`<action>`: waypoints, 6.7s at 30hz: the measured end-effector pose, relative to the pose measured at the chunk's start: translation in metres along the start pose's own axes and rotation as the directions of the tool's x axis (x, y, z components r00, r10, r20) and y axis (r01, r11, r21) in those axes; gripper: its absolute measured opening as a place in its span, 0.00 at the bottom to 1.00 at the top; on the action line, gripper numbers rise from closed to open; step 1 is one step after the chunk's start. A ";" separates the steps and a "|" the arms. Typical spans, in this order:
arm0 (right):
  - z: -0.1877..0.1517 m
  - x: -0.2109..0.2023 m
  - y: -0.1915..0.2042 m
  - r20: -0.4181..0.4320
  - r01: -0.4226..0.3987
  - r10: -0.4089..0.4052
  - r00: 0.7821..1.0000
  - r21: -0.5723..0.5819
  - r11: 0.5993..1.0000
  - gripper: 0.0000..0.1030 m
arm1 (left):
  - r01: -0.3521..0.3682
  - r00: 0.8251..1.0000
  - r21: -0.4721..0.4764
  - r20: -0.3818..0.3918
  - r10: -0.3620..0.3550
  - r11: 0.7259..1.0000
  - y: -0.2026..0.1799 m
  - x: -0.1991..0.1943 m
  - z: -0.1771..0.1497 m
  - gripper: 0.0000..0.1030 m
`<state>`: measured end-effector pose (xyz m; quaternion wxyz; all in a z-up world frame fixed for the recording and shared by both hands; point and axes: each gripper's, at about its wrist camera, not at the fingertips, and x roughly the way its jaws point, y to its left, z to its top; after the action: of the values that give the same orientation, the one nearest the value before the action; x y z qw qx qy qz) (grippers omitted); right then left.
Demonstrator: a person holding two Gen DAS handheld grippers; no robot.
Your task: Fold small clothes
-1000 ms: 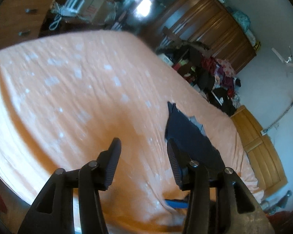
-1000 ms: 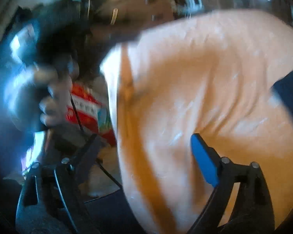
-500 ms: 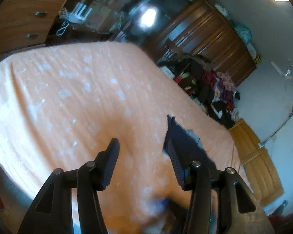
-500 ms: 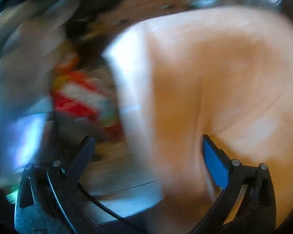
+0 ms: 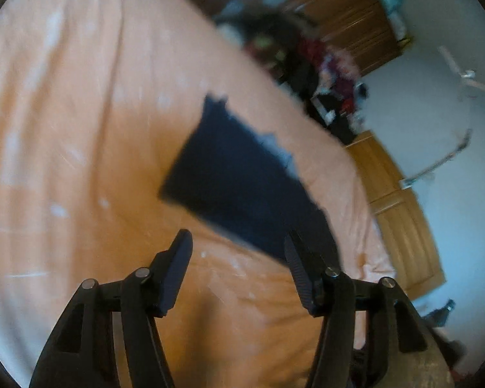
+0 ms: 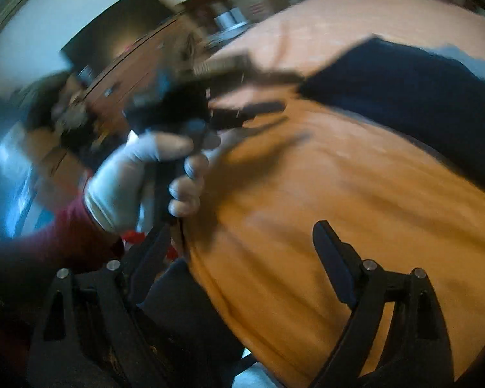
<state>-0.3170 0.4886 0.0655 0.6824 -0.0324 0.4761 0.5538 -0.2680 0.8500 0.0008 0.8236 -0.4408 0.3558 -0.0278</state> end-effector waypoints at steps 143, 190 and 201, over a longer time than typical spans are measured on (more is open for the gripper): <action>-0.066 -0.165 -0.386 0.280 -0.098 -0.112 0.953 0.639 0.763 0.00 | -0.003 0.945 0.991 -0.041 0.323 0.135 -0.261 0.216 -0.203 0.28; -0.030 -0.121 -0.264 0.173 0.352 -0.423 0.889 0.331 0.876 0.15 | -0.164 0.937 0.806 -0.053 0.345 0.569 -0.282 0.290 -0.059 0.62; -0.064 -0.130 -0.158 0.076 0.654 -0.706 0.705 0.317 0.687 1.00 | -0.177 0.951 0.701 -0.060 0.305 0.691 -0.231 0.107 -0.159 0.71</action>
<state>-0.2234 0.2972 0.0433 0.8796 -0.0616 0.4313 0.1911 -0.2236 0.5585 0.0562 0.8903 -0.0492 0.4443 -0.0868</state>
